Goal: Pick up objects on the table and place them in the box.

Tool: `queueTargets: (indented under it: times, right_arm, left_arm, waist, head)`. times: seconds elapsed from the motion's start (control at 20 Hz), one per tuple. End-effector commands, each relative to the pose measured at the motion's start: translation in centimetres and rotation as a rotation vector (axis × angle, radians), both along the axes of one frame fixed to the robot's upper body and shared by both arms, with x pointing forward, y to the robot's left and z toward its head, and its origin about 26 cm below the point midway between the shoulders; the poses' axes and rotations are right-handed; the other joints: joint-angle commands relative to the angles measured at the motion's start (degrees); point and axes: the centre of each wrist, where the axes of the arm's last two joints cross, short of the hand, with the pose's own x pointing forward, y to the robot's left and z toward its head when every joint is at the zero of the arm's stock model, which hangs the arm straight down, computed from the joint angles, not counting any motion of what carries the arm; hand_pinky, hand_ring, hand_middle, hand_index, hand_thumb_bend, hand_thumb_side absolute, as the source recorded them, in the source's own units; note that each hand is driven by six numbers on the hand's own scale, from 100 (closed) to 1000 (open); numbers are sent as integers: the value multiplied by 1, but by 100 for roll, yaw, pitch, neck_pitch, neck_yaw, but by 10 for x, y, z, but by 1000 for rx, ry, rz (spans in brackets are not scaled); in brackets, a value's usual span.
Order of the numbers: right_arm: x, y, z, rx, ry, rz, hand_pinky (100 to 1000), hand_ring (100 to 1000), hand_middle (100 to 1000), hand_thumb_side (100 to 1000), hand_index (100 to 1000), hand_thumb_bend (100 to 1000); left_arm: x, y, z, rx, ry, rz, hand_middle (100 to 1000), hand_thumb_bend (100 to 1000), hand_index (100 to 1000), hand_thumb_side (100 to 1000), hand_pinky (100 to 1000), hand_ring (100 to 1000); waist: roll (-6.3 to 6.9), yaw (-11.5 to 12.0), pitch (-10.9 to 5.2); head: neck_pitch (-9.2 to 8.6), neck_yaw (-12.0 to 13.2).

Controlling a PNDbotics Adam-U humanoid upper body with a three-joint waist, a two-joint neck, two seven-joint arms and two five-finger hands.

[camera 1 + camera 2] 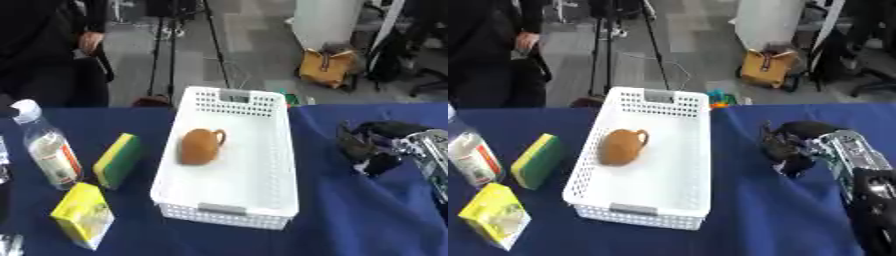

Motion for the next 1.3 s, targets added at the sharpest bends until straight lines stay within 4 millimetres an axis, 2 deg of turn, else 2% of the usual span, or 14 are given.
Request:
queueTargets:
  times: [0.05,0.35,0.4,0.5,0.95,1.0,1.3]
  right_arm:
    - [1,-3,13,11,-26,-17,930,1000,1000,574,1000,330]
    - [1,-5,14,48,1,-18,891,1000,993,565,1000,334]
    - [1,-6,13,55,15,-12,844,978,974,542,1000,332]
    - [0,-7,13,76,42,0,823,965,967,535,1000,328]
    - [-2,-13,12,172,109,-7,789,958,956,513,1000,315]
    - [-2,-13,11,182,118,-5,743,931,946,485,1000,309]
    - [-2,-15,10,230,170,20,770,948,943,460,1000,337]
  left_arm:
    - [-2,0,8,12,-26,2,537,100,720,828,874,736]
    - [-2,0,8,14,-24,2,537,100,720,828,874,736]
    - [-2,0,8,14,-24,2,536,100,720,826,873,736]
    - [-1,0,8,15,-24,2,536,100,720,825,873,736]
    - [-1,-1,9,16,-26,-1,537,100,720,821,872,735]
    - [-1,-1,9,16,-26,-1,537,100,720,819,872,736]
    - [-1,-2,10,18,-28,-7,537,100,720,817,872,736]
  waist:
    - [14,10,-87]
    - [21,10,-79]
    - [26,4,-75]
    - [36,-4,-69]
    - [69,-6,-63]
    - [75,-6,-59]
    - [104,-10,-41]
  head:
    - [-87,-36]
    - [-109,-55]
    - [-108,-53]
    - [-104,-53]
    - [-123,-59]
    - [-127,-61]
    - [-138,-69]
